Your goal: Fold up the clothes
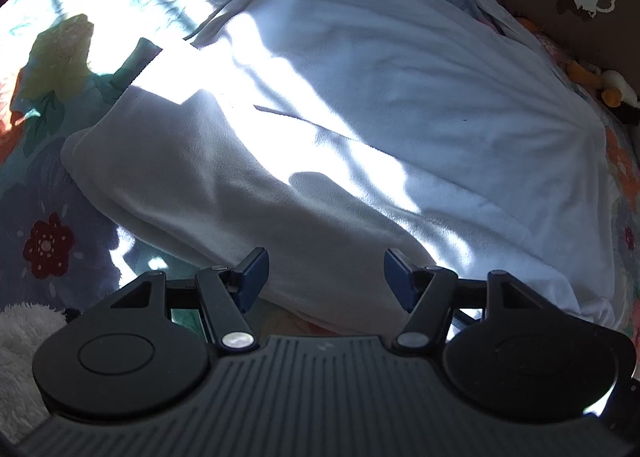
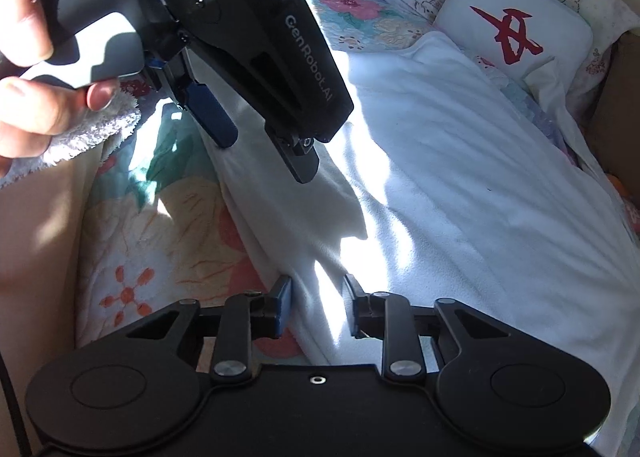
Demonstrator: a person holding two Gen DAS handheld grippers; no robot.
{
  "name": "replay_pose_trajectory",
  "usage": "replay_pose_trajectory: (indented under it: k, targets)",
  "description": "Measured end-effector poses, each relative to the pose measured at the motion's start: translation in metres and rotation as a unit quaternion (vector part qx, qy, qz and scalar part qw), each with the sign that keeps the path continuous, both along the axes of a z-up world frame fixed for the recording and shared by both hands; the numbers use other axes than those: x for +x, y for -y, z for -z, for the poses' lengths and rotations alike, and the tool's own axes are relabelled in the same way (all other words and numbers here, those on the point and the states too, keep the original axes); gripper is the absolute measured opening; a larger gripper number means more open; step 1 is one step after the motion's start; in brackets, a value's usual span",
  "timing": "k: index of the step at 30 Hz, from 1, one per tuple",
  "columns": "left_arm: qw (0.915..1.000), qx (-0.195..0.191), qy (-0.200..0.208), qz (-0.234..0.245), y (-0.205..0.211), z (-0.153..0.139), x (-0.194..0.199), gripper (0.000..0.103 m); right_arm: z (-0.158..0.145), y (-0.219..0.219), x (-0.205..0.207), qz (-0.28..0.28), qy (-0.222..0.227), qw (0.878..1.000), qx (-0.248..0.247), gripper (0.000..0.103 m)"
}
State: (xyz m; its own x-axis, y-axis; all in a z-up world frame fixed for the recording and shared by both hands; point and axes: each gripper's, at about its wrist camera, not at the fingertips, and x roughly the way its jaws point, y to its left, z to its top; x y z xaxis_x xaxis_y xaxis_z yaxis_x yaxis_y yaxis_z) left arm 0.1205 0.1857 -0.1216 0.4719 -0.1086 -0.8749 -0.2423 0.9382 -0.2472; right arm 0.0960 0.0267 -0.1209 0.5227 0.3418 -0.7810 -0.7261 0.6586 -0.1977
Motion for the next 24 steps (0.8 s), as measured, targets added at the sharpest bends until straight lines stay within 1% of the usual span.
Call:
replay_pose_trajectory:
  k: [1, 2, 3, 4, 6, 8, 11, 13, 15, 17, 18, 20, 22, 24]
  targets:
    - [1.0000, 0.009, 0.003, 0.001, 0.002, -0.001, 0.000, 0.064, -0.003, 0.003, 0.002, 0.009, 0.004, 1.000, 0.005, 0.001]
    - [0.9999, 0.016, 0.004, 0.003, 0.003, -0.001, 0.000, 0.064, -0.005, 0.006, 0.004, 0.018, 0.008, 1.000, 0.010, 0.001]
    - [0.9998, 0.016, 0.005, 0.006, 0.004, -0.001, -0.001, 0.064, -0.010, 0.011, 0.005, 0.027, 0.010, 0.999, 0.029, 0.000]
    - [0.9999, 0.011, 0.007, 0.009, 0.004, -0.001, -0.002, 0.064, -0.015, 0.015, 0.006, 0.038, 0.011, 0.998, 0.044, 0.000]
    - [0.9998, -0.004, 0.013, 0.011, 0.003, -0.002, -0.004, 0.064, -0.025, 0.022, 0.008, 0.053, 0.030, 0.997, 0.051, 0.000]
    - [0.9994, -0.012, 0.029, 0.013, 0.004, -0.005, -0.007, 0.065, -0.035, 0.030, 0.011, 0.067, 0.046, 0.995, 0.056, 0.000]
    - [0.9981, -0.007, 0.056, 0.024, 0.010, -0.009, -0.009, 0.066, -0.054, 0.045, 0.018, 0.083, 0.067, 0.993, 0.058, 0.000]
    - [0.9969, -0.005, 0.069, 0.037, 0.016, -0.010, -0.009, 0.067, -0.070, 0.063, 0.030, 0.098, 0.076, 0.990, 0.061, 0.000]
    - [0.9961, -0.008, 0.072, 0.050, 0.023, -0.009, -0.007, 0.068, -0.086, 0.085, 0.040, 0.115, 0.067, 0.988, 0.078, 0.000]
    - [0.9962, -0.005, 0.067, 0.055, 0.030, -0.007, -0.004, 0.072, -0.101, 0.106, 0.051, 0.133, 0.058, 0.985, 0.095, 0.000]
    - [0.9961, -0.002, 0.065, 0.060, 0.033, -0.005, -0.002, 0.072, -0.107, 0.116, 0.057, 0.137, 0.047, 0.984, 0.101, 0.000]
    - [0.9951, 0.001, 0.068, 0.072, 0.039, -0.004, -0.001, 0.072, -0.118, 0.131, 0.061, 0.139, 0.048, 0.984, 0.099, 0.000]
    - [0.9938, 0.000, 0.076, 0.081, 0.044, -0.005, 0.000, 0.072, -0.126, 0.143, 0.061, 0.137, 0.073, 0.984, 0.081, 0.000]
    - [0.9916, -0.002, 0.090, 0.092, 0.051, -0.008, -0.001, 0.072, -0.132, 0.156, 0.063, 0.148, 0.095, 0.981, 0.078, 0.000]
